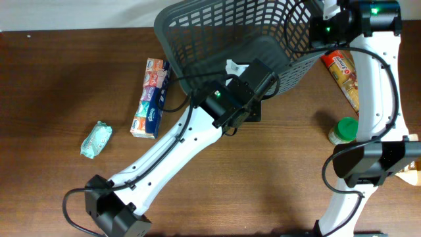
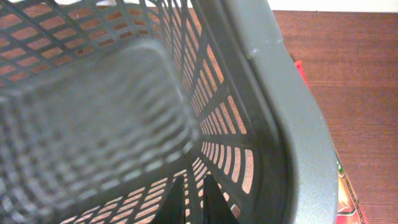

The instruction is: Pack container

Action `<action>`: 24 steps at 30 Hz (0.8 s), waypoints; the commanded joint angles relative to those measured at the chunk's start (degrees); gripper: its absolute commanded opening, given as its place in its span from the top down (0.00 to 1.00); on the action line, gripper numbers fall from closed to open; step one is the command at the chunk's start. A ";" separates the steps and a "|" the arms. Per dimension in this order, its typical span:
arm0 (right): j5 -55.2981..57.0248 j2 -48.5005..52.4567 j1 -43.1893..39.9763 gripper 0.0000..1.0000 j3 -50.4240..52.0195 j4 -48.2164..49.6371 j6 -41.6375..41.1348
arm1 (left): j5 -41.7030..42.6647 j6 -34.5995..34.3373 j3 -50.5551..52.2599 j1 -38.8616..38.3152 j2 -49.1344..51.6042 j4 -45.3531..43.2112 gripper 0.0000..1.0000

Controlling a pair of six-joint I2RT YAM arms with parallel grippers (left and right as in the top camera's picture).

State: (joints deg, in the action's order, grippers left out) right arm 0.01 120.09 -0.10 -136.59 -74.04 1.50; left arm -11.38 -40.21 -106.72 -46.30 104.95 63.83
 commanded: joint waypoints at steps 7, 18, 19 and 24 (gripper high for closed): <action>0.68 0.24 0.42 0.96 0.33 -2.10 -0.50 | -5.66 -0.72 0.17 0.79 0.26 -0.46 0.98; -0.81 0.24 0.48 0.96 0.33 -3.13 -0.50 | -6.03 -0.72 0.17 6.14 0.26 -0.37 0.98; -0.81 0.24 0.48 0.96 0.33 -3.23 -0.50 | -6.01 -0.72 0.17 6.47 0.26 -0.33 0.98; -1.11 0.24 0.59 0.96 0.33 -3.93 -0.50 | -6.03 -0.72 0.17 7.82 0.26 -0.20 0.98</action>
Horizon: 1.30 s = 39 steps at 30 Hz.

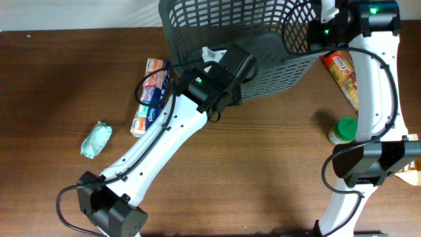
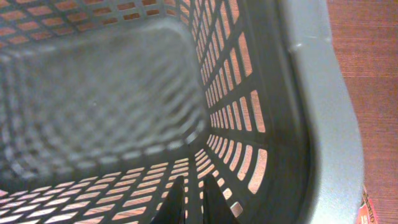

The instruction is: Pack container

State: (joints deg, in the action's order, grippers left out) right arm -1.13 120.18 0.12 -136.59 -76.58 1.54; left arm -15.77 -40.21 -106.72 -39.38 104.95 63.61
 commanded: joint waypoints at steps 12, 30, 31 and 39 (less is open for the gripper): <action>-0.76 0.15 2.49 0.96 0.33 -2.97 -0.55 | -2.32 -0.72 0.17 1.81 0.26 0.02 0.98; -0.76 0.15 5.68 0.96 0.33 -6.21 -0.55 | -2.78 -0.70 0.17 7.06 0.26 1.38 0.98; -0.76 0.15 5.88 0.96 0.33 -6.21 -0.55 | -2.75 -0.70 0.17 7.32 0.26 1.40 0.98; -0.74 0.15 7.06 0.96 0.31 -5.97 -0.52 | -2.69 -0.42 0.17 7.93 0.26 2.03 0.96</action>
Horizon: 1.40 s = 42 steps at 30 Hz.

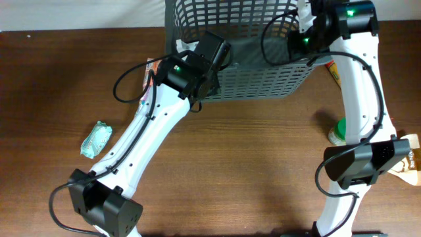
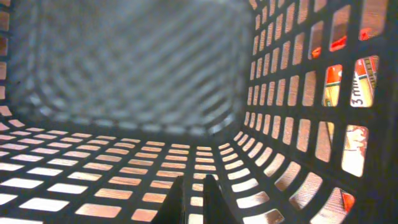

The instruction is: Pack container

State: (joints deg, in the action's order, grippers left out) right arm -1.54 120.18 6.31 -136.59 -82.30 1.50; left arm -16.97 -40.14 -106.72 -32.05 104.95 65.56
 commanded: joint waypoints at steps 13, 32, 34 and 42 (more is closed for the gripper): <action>-0.81 0.09 0.81 0.49 -2.43 3.21 -0.28 | -1.49 4.66 0.00 0.46 0.24 1.09 0.68; -7.54 -3.21 0.63 0.01 -23.71 -5.77 -0.26 | -8.22 8.96 -8.15 -0.20 -9.05 10.67 0.00; -5.46 -4.48 0.35 0.01 -25.83 -6.99 -0.31 | -9.86 8.96 -8.15 -0.13 -11.61 11.65 0.01; 12.39 -9.81 -4.07 0.01 -28.33 -13.77 -9.31 | -20.22 8.24 -8.15 0.22 -21.68 13.92 0.01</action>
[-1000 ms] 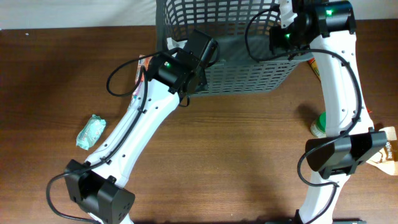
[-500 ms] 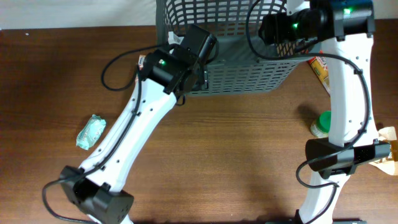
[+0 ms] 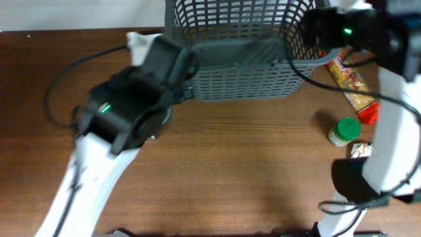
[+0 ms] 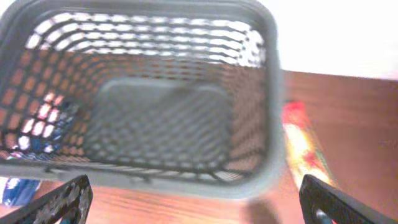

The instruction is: Pack container

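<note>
The dark grey mesh basket point(image 3: 243, 49) stands upright at the back of the table; in the right wrist view the basket point(image 4: 155, 118) has nothing in it. My right gripper point(image 4: 199, 205) is wide open in front of its near rim, with nothing between the fingers. My left arm point(image 3: 131, 108) is blurred and large in the overhead view. Its gripper end point(image 3: 186, 84) lies by the basket's front left corner, and its jaws cannot be made out. An orange snack packet point(image 3: 352, 82) lies to the right of the basket.
A green-lidded jar point(image 3: 343, 130) stands at the right, with a small wrapped item point(image 3: 359, 150) just below it. Blue tissue packs point(image 4: 37, 127) show through the basket's left wall. My right arm point(image 3: 348, 29) hangs over the basket's right corner.
My right gripper, then shut on the basket's wall from inside, is now open and back from the basket. My left arm has swung left and up towards the camera, covering the tissue packs.
The basket first lay tipped on its side near the table's middle, with my left gripper on its lower edge and my right on its rim. At each later moment it stood straighter and farther back. Now it stands upright, free of my right gripper.
</note>
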Action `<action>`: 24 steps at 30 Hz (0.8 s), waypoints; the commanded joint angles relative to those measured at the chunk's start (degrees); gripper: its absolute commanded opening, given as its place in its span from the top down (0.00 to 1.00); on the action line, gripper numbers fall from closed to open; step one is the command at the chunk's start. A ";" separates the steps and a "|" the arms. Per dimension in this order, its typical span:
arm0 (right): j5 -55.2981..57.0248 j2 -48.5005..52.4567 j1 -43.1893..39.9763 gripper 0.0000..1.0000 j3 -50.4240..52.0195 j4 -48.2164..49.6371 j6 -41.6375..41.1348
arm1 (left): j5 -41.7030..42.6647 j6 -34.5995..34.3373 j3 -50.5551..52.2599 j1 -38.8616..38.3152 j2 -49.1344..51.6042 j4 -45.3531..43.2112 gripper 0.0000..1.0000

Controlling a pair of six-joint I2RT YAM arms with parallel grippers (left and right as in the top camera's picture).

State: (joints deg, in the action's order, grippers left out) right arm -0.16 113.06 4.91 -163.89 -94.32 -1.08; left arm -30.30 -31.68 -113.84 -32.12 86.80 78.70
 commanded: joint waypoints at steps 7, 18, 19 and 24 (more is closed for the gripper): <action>15.21 -5.27 -12.61 0.01 -0.35 -3.02 -17.49 | -11.69 -6.71 -1.03 7.06 -8.02 5.95 0.01; 8.15 -14.19 -25.03 0.01 18.78 -3.02 -17.00 | -11.32 -11.69 -1.01 25.09 -8.90 16.61 0.01; 8.33 -15.28 -25.46 0.01 22.10 -2.99 -17.05 | -11.32 -11.61 -1.01 25.55 -8.90 16.83 0.01; 8.44 -17.75 -27.19 0.01 37.90 -2.97 -18.84 | -11.61 -11.58 -1.01 26.29 -8.90 16.96 0.01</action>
State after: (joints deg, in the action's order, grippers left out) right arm 9.02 95.68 -21.21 -133.14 -96.97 -18.09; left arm -40.77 -42.33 -114.28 -6.28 78.52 95.44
